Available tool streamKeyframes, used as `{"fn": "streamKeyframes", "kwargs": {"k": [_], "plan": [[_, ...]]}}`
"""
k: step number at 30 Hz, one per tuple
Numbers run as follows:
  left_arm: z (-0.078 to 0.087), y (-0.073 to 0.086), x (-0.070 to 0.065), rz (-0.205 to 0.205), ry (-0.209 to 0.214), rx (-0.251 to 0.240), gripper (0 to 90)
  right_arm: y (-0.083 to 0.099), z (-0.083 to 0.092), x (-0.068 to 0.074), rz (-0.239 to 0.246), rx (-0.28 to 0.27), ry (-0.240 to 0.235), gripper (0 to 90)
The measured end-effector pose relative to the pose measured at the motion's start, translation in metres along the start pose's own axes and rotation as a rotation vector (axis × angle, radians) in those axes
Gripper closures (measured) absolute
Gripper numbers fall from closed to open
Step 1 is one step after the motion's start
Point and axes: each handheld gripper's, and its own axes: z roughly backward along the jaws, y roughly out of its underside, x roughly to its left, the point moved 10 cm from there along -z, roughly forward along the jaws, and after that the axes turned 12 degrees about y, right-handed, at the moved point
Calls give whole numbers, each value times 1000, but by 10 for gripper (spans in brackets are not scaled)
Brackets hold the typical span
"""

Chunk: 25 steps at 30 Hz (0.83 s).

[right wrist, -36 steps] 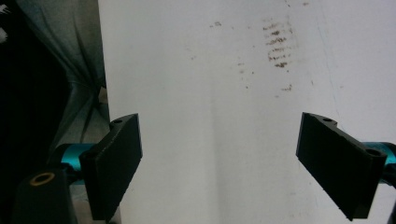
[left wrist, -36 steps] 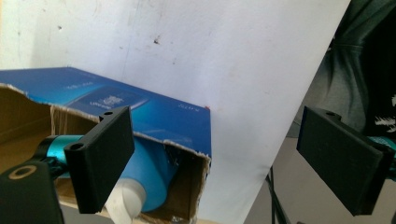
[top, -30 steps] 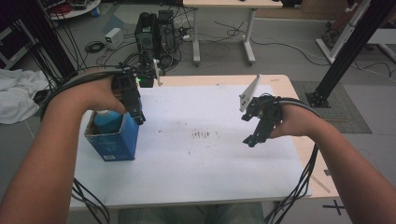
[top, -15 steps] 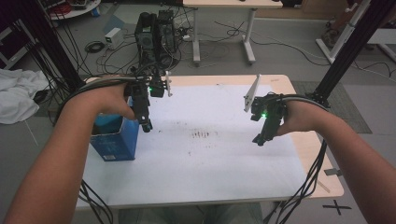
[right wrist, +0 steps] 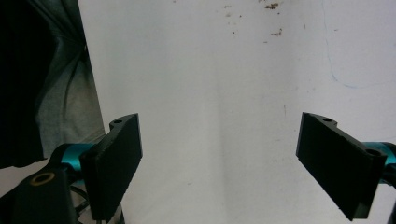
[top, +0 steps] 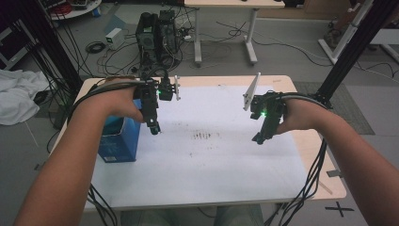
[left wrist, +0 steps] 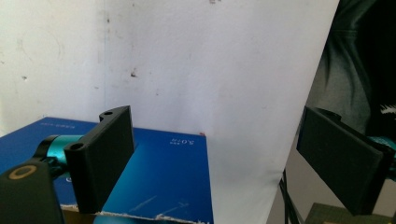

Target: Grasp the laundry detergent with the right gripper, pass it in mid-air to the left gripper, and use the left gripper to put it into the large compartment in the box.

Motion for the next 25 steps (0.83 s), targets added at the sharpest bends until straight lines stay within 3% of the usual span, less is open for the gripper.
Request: {"fn": "streamKeyframes", "kwargs": {"k": [17,25], "plan": [[1,-6,3,0,-22,7,113,2,0,-4,-11,-7,13,136],[0,-10,5,-9,-13,12,113,2,0,-4,-20,-8,13,136]]}}
